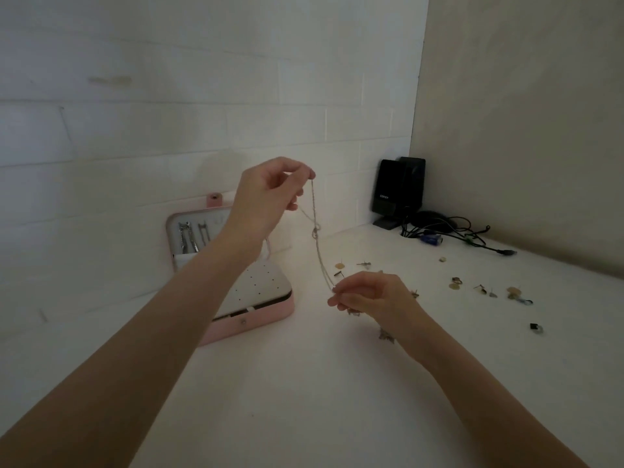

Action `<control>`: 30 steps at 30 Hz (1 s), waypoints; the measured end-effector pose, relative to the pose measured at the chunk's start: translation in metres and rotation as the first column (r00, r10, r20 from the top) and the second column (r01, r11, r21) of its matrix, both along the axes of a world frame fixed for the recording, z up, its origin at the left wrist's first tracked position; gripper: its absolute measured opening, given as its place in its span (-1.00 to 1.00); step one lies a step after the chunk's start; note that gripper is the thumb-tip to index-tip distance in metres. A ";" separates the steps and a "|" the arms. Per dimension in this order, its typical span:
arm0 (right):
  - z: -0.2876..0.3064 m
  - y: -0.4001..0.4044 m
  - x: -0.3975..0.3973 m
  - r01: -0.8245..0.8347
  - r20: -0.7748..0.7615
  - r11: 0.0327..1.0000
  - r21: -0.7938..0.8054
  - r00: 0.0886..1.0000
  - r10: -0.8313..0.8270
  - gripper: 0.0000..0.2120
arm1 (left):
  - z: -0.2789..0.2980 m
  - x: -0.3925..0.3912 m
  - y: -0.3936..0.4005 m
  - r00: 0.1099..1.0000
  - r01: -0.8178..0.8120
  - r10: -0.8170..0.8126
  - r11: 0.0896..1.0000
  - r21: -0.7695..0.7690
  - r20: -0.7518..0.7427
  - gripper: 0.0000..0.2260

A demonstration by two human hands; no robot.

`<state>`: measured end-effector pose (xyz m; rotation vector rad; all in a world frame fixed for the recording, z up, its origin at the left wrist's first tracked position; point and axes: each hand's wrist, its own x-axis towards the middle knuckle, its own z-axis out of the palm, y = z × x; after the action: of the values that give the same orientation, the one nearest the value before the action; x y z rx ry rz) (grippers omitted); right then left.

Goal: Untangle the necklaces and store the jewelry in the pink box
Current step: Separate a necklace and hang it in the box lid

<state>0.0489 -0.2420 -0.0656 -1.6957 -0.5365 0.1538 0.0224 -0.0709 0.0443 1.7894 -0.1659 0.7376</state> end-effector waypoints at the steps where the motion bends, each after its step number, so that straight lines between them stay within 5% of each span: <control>1: 0.002 0.001 0.001 0.010 0.042 0.999 -0.041 0.999 -0.008 -0.84 | 0.002 0.001 0.001 0.998 -0.057 0.055 0.991 0.124 0.018 -0.86; 5: 0.022 0.009 0.001 0.013 0.137 0.999 -0.037 0.990 -0.008 -0.84 | 0.004 0.000 -0.002 0.989 -0.108 0.145 0.819 0.564 -0.021 -0.89; 7: 0.035 0.018 -0.002 -0.014 0.141 0.999 0.042 0.990 0.008 -0.85 | 0.003 -0.001 -0.004 0.986 -0.070 0.151 0.746 0.662 -0.066 -0.90; 12: 0.053 0.028 -0.004 0.019 0.110 0.997 0.069 0.994 -0.026 -0.89 | 0.004 -0.004 0.000 0.987 -0.074 0.146 0.779 0.623 -0.065 -0.90; 21: 0.032 0.009 -0.006 -0.176 -0.172 0.962 0.210 0.962 0.213 -0.79 | 0.004 -0.005 0.006 0.987 -0.109 0.151 0.864 0.491 -0.047 -0.89; 30: 0.020 -0.001 0.000 -0.116 -0.188 0.961 0.251 0.968 0.166 -0.88 | -0.047 -0.001 -0.005 0.958 0.069 0.092 0.845 0.531 -0.271 -0.88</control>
<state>0.0488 -0.2431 -0.0459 -1.3876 -0.4983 0.3529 0.0210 -0.0758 -0.0025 2.4170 -0.1783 0.4484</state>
